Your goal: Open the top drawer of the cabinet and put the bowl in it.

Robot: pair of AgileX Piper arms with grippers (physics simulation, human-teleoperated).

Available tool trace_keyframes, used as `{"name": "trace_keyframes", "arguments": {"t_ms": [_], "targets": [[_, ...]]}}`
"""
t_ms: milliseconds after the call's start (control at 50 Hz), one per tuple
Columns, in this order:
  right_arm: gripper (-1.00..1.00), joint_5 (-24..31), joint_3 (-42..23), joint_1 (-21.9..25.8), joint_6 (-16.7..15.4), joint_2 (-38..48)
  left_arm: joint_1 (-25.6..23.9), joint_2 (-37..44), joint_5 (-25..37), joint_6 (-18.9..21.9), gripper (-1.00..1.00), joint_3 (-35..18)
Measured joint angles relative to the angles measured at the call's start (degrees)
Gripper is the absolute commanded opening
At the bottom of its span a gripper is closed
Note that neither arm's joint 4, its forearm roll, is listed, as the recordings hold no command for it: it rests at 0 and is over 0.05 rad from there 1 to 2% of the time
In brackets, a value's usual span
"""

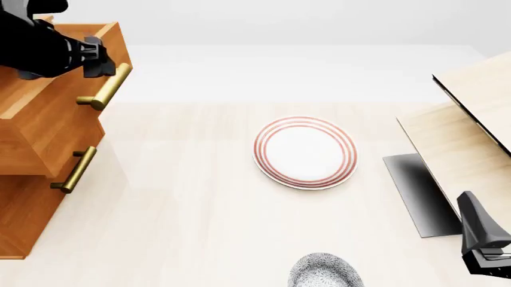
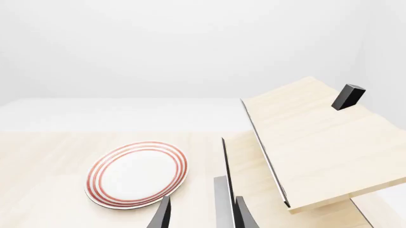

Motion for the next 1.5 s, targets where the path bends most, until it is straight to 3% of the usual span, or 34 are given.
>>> {"name": "trace_keyframes", "arguments": {"t_ms": [600,1500], "targets": [[1.0,0.0,0.0,0.01,-0.01,0.0,-2.68,0.31,-0.11,0.16,1.0,0.38],[1.0,0.0,0.0,0.0,0.0,0.0,-11.09,2.36,-0.49,-0.08,1.0,-0.24]]}}
